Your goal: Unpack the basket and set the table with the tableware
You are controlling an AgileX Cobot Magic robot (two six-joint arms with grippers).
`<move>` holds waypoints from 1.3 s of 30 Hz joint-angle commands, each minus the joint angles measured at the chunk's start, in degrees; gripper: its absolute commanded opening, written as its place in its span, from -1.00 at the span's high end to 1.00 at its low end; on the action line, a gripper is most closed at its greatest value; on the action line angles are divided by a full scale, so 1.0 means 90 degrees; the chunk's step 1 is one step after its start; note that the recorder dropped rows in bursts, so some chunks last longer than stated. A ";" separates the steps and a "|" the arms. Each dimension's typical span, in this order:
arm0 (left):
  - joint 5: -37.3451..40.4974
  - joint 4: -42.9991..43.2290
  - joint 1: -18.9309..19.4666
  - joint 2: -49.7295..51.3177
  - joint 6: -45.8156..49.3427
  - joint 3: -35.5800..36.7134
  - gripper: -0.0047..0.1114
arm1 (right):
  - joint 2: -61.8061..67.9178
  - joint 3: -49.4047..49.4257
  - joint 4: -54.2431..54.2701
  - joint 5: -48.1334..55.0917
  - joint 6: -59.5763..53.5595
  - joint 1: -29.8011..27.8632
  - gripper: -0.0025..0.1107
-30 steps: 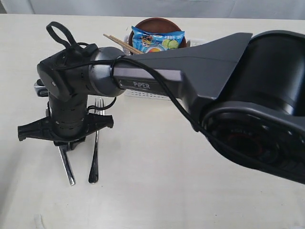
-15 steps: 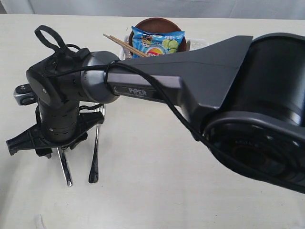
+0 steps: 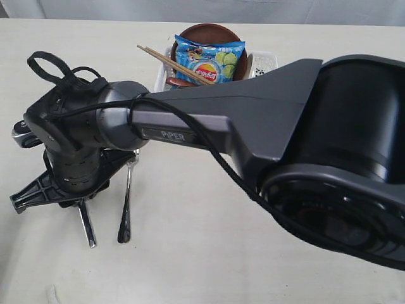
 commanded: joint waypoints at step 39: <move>-0.0041 -0.0009 0.0016 -0.0021 -0.0003 0.0014 0.92 | -0.0456 0.0062 -0.0510 0.0144 0.2557 -0.0256 0.96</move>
